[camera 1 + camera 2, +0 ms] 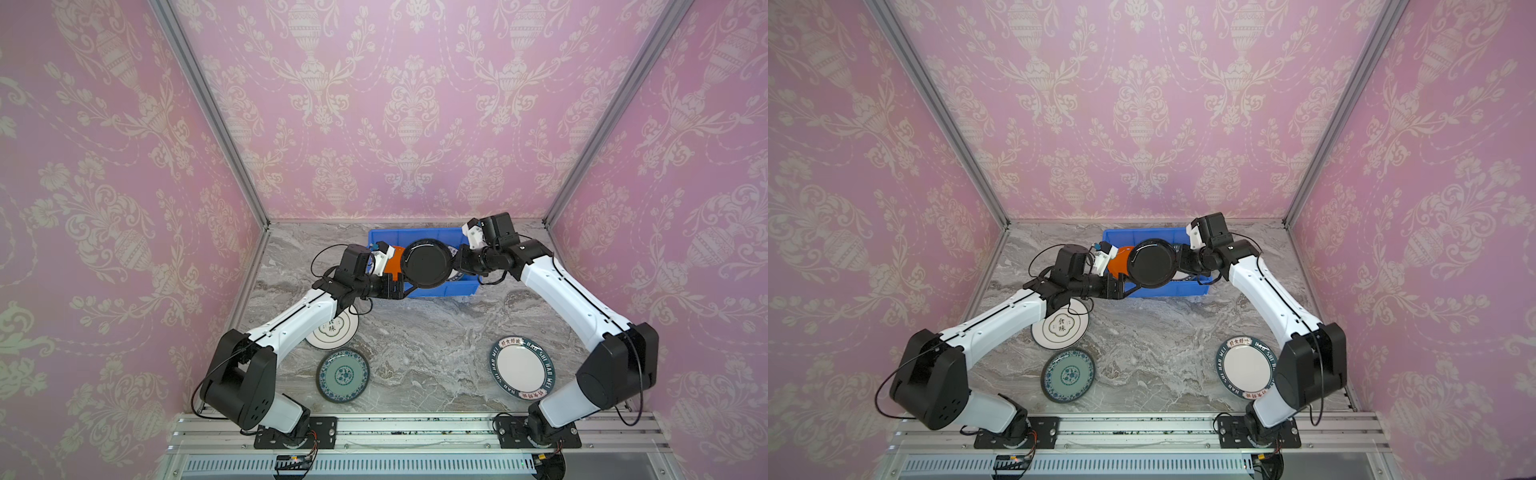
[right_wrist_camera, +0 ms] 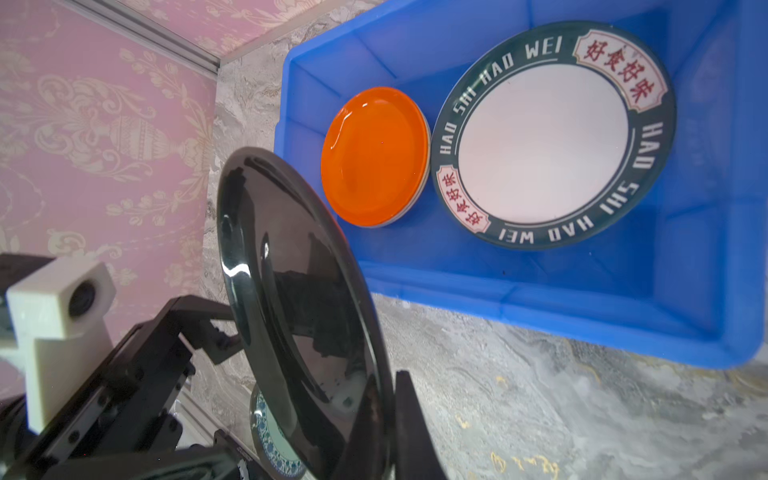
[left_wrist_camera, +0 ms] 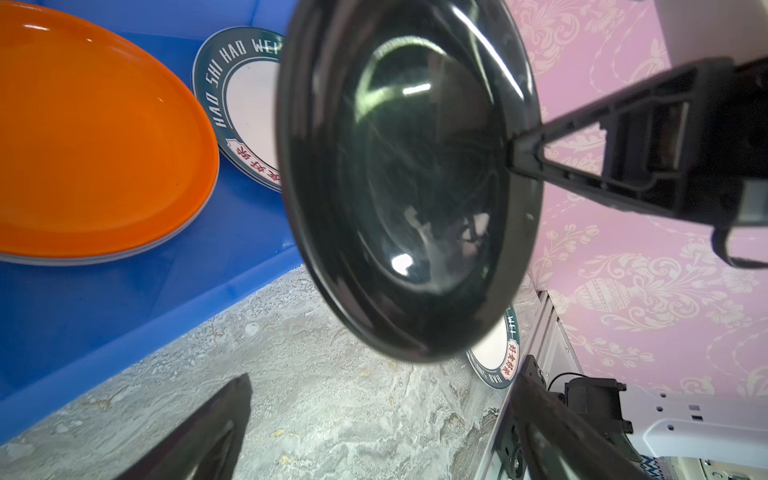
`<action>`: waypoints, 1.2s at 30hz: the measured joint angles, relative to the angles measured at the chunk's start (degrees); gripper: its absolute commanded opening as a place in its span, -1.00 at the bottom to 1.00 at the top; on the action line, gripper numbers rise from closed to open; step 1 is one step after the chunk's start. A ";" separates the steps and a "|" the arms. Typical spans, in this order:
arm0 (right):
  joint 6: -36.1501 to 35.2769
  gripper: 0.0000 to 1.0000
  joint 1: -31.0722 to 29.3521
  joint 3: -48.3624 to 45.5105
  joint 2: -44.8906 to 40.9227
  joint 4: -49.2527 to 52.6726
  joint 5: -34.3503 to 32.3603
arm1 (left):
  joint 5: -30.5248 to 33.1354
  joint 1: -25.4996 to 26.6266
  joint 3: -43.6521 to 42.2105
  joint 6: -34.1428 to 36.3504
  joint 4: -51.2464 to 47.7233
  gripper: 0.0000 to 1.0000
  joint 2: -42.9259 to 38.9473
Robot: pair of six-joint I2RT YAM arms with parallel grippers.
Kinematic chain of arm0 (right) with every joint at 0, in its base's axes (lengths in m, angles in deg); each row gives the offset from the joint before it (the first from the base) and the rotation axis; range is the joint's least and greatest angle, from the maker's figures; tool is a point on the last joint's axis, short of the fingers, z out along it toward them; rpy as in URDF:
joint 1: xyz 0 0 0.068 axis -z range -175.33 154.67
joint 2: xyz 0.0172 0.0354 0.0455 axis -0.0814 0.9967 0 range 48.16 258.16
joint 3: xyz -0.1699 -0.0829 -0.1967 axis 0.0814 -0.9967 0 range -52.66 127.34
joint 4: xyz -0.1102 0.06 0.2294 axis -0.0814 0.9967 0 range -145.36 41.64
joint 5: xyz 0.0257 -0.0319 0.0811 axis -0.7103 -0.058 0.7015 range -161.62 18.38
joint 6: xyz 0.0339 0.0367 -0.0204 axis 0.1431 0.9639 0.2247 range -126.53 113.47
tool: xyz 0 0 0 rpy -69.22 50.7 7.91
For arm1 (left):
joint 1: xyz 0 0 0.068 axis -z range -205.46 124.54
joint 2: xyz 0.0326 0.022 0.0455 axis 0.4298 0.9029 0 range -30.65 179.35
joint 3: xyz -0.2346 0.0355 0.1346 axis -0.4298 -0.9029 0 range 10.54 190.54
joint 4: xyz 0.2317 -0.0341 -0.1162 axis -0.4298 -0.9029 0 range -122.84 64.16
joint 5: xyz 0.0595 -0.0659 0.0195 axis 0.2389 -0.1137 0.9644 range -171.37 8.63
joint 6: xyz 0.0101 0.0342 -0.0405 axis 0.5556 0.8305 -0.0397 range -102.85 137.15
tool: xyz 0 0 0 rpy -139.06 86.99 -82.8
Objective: Place the plates into the plastic bin on the countertop
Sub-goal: 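Lift the black plate upright with the right gripper toward the left gripper, then lower the black plate into the bin onto the orange plate with the right gripper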
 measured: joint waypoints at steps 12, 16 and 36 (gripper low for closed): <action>5.01 -1.00 0.09 19.85 27.89 -3.91 2.64 | 0.26 -3.28 -2.51 -0.02 0.26 0.98 -3.85; 6.40 -1.00 -0.04 23.39 32.68 -3.91 3.54 | 0.22 -4.46 -3.52 -0.70 1.42 0.98 -4.17; 8.98 -0.51 -2.47 32.02 41.75 -2.67 5.07 | -0.20 -5.16 -4.46 -1.11 3.39 0.99 -4.26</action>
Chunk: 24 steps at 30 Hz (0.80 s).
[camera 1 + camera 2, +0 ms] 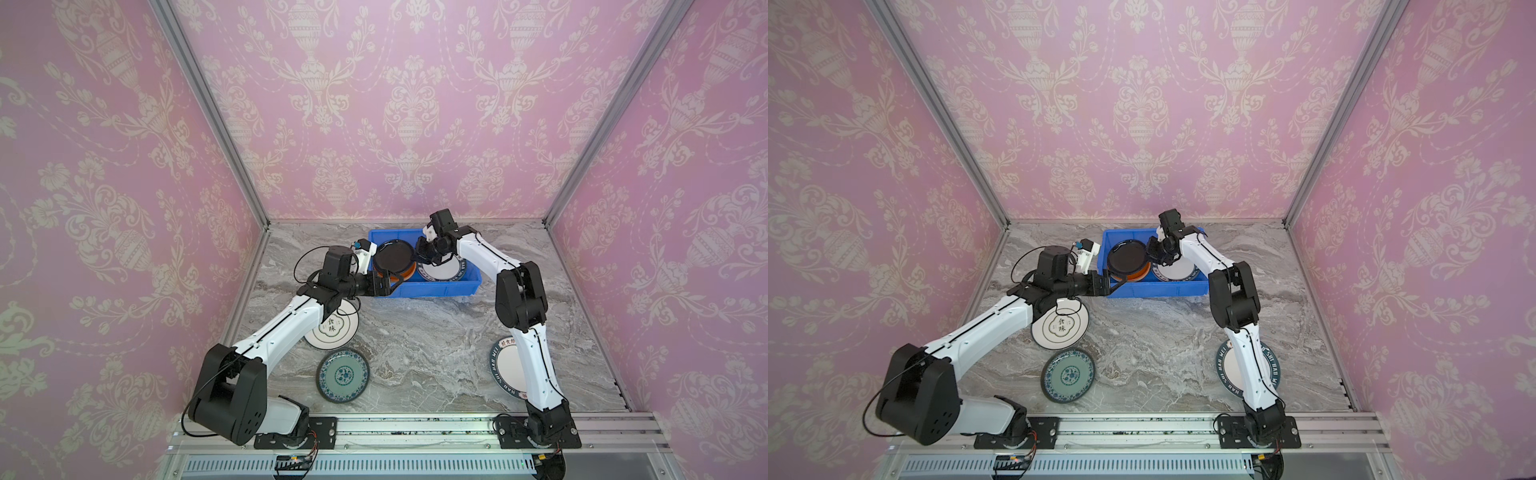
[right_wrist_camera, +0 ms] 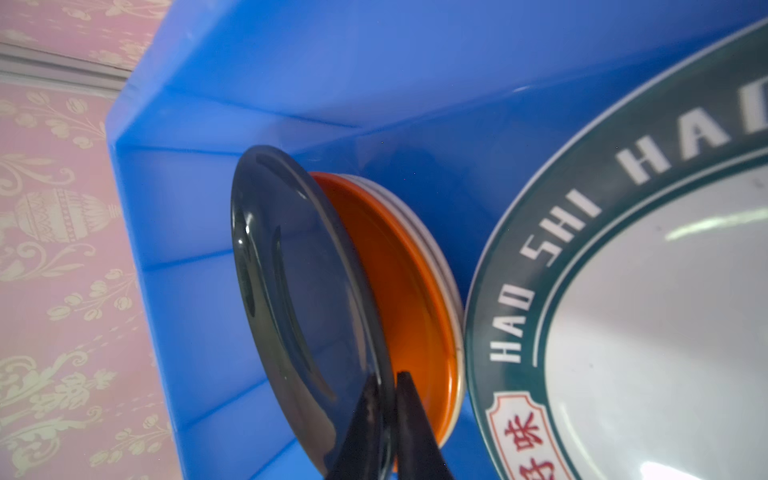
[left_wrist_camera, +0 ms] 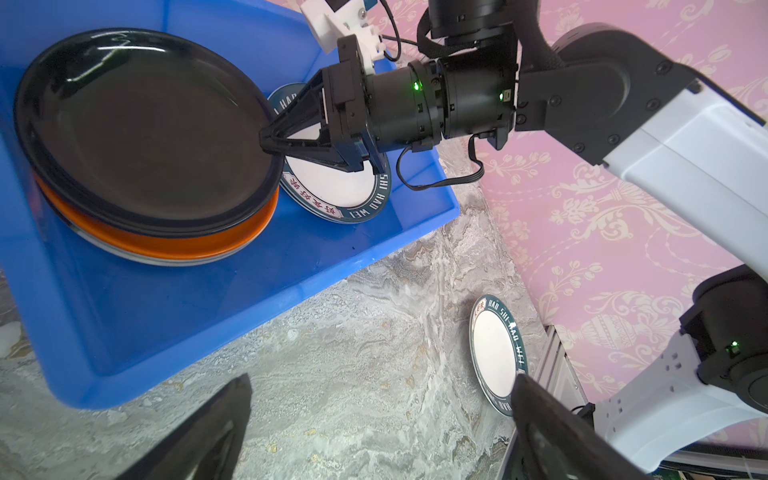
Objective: Place the plates into the plastic bin on the countertop
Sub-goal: 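Lower the black plate into the bin onto the orange plate with the right gripper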
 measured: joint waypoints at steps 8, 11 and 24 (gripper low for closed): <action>-1.75 -0.42 -0.09 1.70 0.02 3.23 -1.05 | 0.00 -0.07 -0.02 0.00 -0.02 0.98 0.00; -2.51 -0.40 -0.09 1.75 0.02 4.42 -2.34 | 0.00 -0.11 -0.02 0.00 -0.02 0.98 0.00; -4.70 -0.40 -0.09 1.75 0.02 7.13 -4.57 | -0.33 -0.37 -0.02 0.00 0.24 0.98 0.98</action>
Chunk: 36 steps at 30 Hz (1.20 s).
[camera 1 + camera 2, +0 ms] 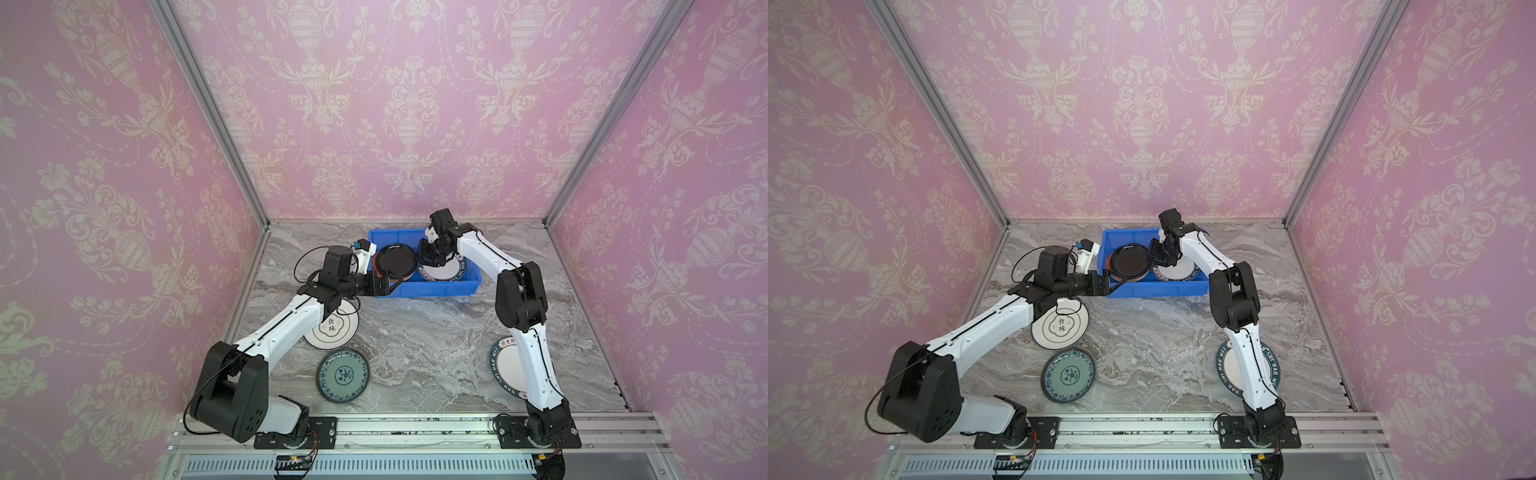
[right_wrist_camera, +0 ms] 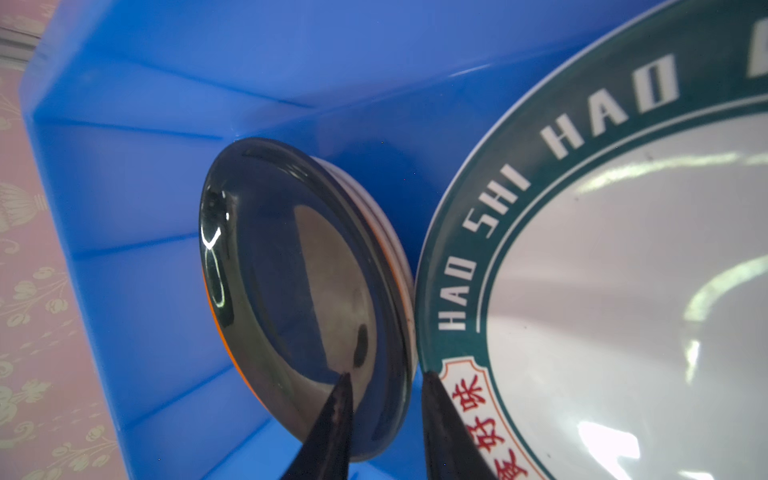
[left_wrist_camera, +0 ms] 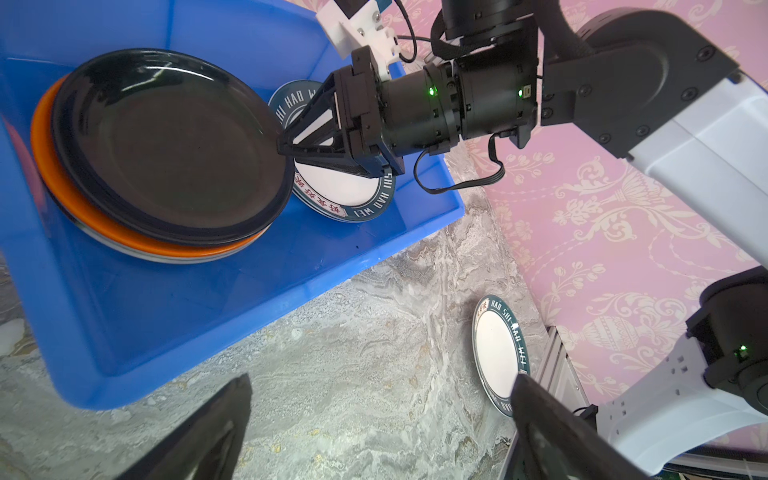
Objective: Place the plates into the plastic bin on the countertop
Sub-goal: 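Lower the black plate into the bin onto the orange plate with the right gripper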
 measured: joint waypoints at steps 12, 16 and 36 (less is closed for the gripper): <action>-1.40 -0.44 -0.28 3.48 0.98 1.86 -0.61 | -0.96 -0.11 0.04 0.00 0.76 0.98 1.99; -1.46 -0.45 -1.09 6.54 2.75 2.62 -0.63 | -0.96 -0.11 0.04 0.02 0.79 0.98 2.43; -1.51 -0.46 -3.48 15.63 11.06 4.09 0.87 | -0.98 -0.42 0.04 0.02 1.18 0.98 2.47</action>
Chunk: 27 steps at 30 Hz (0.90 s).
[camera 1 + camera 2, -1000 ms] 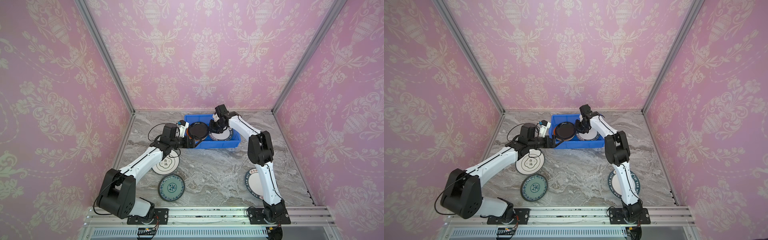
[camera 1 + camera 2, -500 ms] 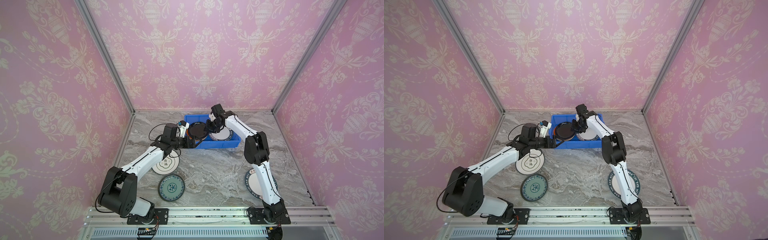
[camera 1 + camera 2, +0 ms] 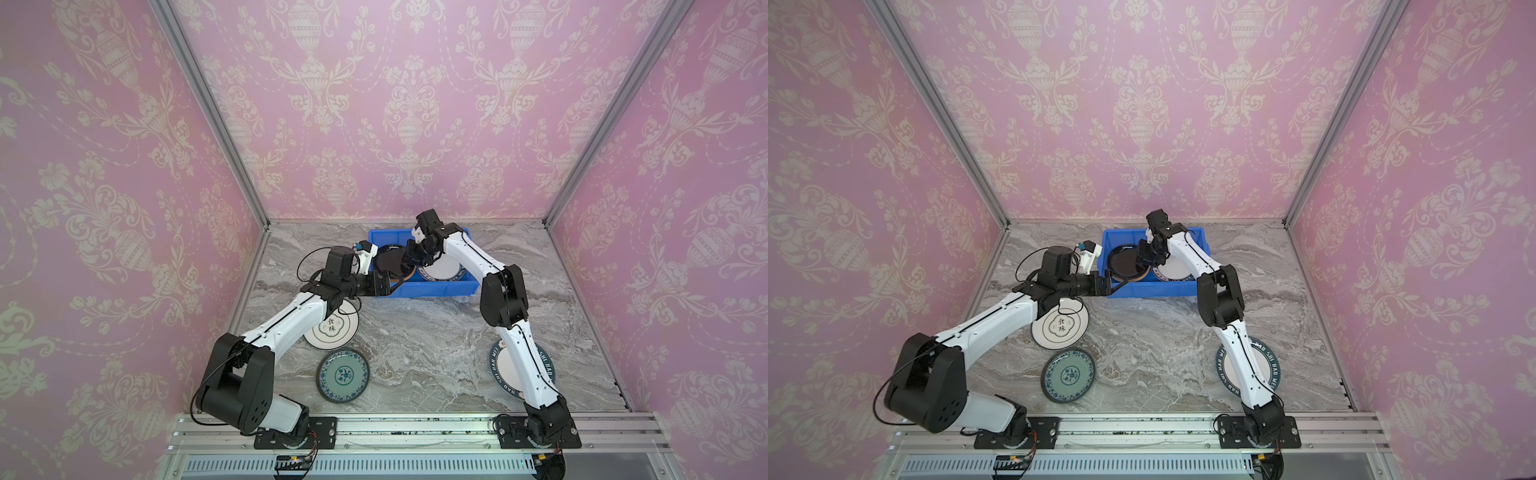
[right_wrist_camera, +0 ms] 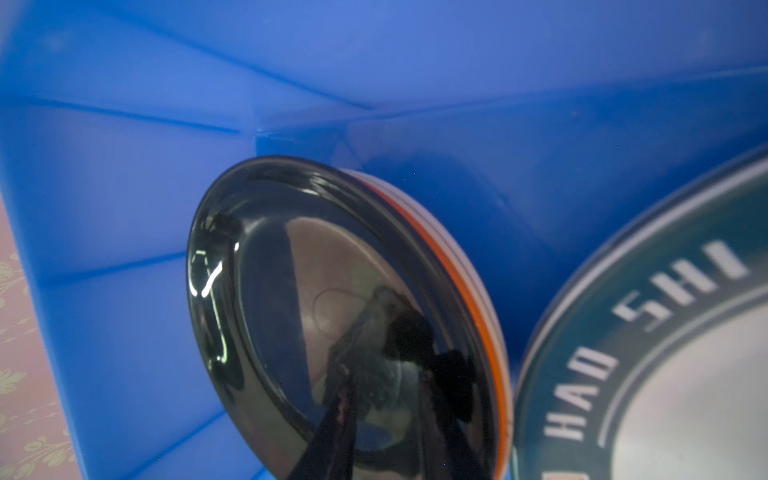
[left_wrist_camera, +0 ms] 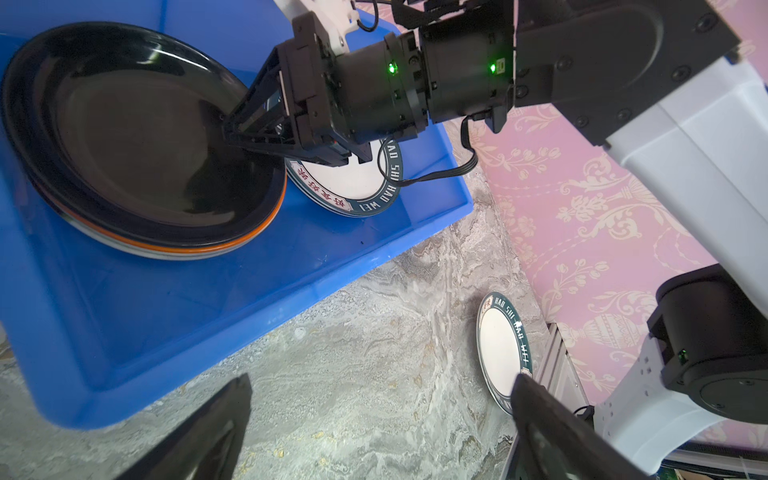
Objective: Place the plates into the plastic bin on the countertop
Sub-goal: 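Lower the black plate into the bin onto the orange plate with the right gripper, then open the right gripper and raise it out of the bin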
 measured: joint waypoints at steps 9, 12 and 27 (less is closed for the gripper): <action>0.20 -0.46 -1.14 0.04 -0.17 -0.85 0.76 | 0.02 -0.11 0.00 -0.02 -0.02 0.98 -0.02; 0.70 -0.46 -0.61 -1.84 -1.68 -1.60 1.73 | 0.02 -0.11 0.00 -0.02 0.02 0.98 -0.02; 3.41 0.62 -3.54 -43.95 -44.37 -33.03 2.71 | -0.20 -0.11 0.00 -3.93 4.81 0.99 1.25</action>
